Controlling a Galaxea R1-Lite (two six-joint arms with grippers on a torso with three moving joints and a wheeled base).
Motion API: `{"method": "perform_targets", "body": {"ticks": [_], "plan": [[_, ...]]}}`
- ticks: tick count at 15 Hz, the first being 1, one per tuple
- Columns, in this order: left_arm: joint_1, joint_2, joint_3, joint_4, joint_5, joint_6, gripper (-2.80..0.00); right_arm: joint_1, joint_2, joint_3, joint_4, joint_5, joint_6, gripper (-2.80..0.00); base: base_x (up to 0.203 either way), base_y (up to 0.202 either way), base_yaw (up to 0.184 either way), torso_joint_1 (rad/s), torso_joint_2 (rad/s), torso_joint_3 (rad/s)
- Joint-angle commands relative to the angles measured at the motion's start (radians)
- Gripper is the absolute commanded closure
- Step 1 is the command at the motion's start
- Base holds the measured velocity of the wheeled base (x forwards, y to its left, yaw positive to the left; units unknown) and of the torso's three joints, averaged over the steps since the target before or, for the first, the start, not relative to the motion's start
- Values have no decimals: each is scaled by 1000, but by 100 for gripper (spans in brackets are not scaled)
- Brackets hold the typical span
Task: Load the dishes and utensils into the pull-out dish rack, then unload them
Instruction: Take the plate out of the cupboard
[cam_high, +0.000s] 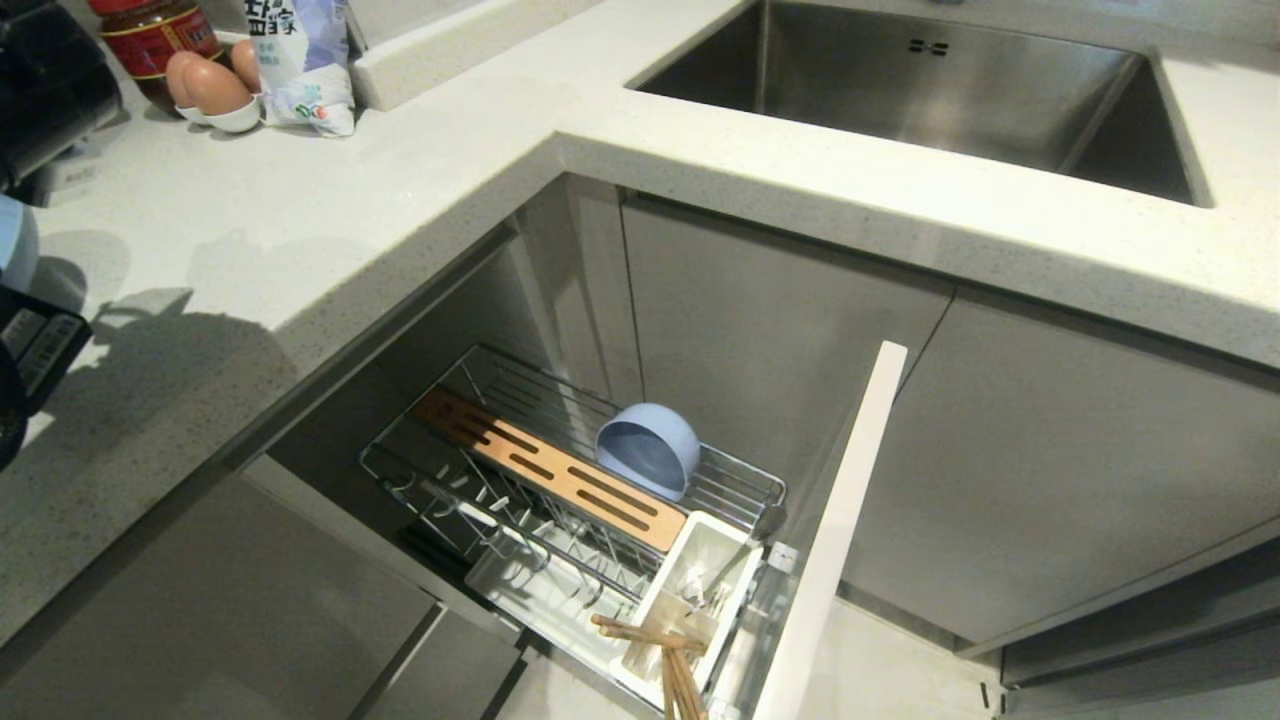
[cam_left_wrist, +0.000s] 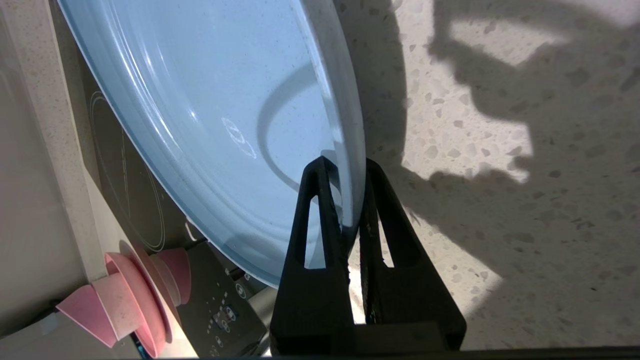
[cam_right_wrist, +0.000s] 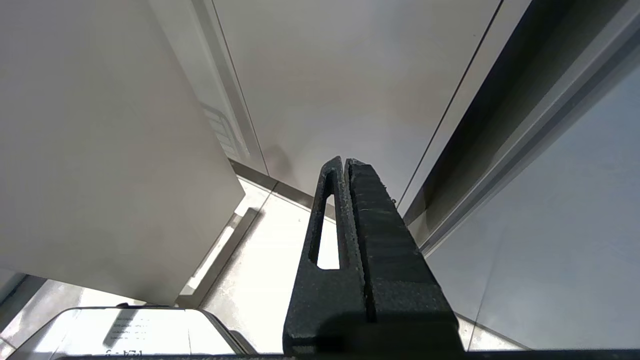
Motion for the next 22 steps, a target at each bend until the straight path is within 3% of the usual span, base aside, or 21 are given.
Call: {"method": "perform_targets", "body": {"ticks": [1,3,4,10,12,15,18,19,22], "plan": [[-1,-1,0,7,5,-2,0,0,0,0,0,0,0,0,0,0,0,0,0,0],[-1,-6,0,7,5,-2,0,0,0,0,0,0,0,0,0,0,0,0,0,0],[-1,-10,1,9,5,-2,-280,0,0,0,0,0,0,0,0,0,0,0,0,0],[-13,-34,0,-2,5,-5,-280,0,0,0,0,0,0,0,0,0,0,0,0,0],[-31,-52,1,-63,3,-3,-280,0,0,0,0,0,0,0,0,0,0,0,0,0],[-93,-103,1,-287,-15,-3,-280,0,0,0,0,0,0,0,0,0,0,0,0,0],[-137,-166,4,-558,-107,-12,-280,0,0,0,0,0,0,0,0,0,0,0,0,0],[-151,-186,8,-651,-149,-31,0,0,0,0,0,0,0,0,0,0,0,0,0,0],[-191,-219,16,-738,-280,-223,0,0,0,0,0,0,0,0,0,0,0,0,0,0]]}}
